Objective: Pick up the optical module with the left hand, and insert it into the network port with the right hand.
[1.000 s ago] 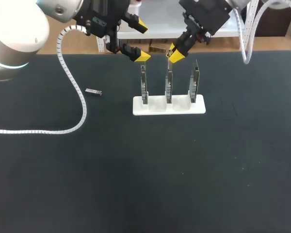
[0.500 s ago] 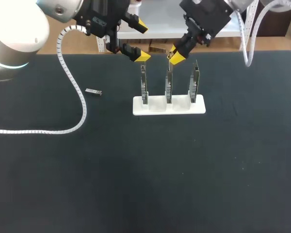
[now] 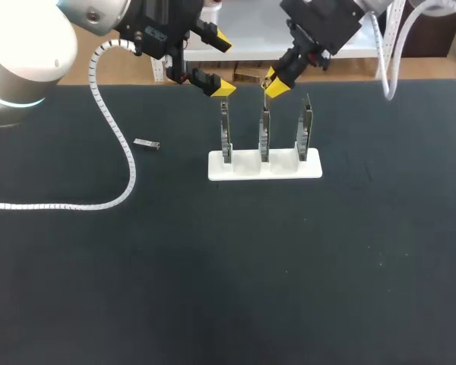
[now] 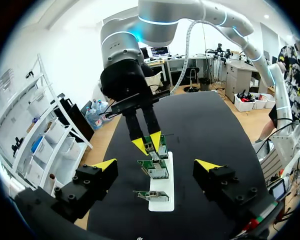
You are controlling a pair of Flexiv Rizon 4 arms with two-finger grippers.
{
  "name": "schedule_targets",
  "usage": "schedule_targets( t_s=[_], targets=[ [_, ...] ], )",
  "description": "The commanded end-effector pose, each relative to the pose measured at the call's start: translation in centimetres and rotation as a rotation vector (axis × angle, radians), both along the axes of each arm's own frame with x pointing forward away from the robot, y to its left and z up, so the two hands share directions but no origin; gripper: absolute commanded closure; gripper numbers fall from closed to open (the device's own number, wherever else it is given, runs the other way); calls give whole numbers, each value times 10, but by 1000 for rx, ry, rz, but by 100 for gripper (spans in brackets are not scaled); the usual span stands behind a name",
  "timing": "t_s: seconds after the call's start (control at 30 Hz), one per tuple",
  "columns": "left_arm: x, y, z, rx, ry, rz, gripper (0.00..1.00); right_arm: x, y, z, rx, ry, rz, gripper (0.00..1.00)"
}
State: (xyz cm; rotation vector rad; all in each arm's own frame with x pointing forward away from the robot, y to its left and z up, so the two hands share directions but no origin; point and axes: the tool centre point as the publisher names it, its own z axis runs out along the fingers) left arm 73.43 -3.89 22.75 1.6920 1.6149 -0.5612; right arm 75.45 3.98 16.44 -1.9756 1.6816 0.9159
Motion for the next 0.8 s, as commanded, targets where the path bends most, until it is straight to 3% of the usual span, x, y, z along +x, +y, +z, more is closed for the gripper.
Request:
schedule_targets(
  t_s=[0.03,0.8],
  targets=[
    [2,-1,1,9,5,0,0,3,2,-3,2,8,6,100],
    [2,-1,1,9,5,0,0,8,3,-9,4,18,-7,100]
  ],
)
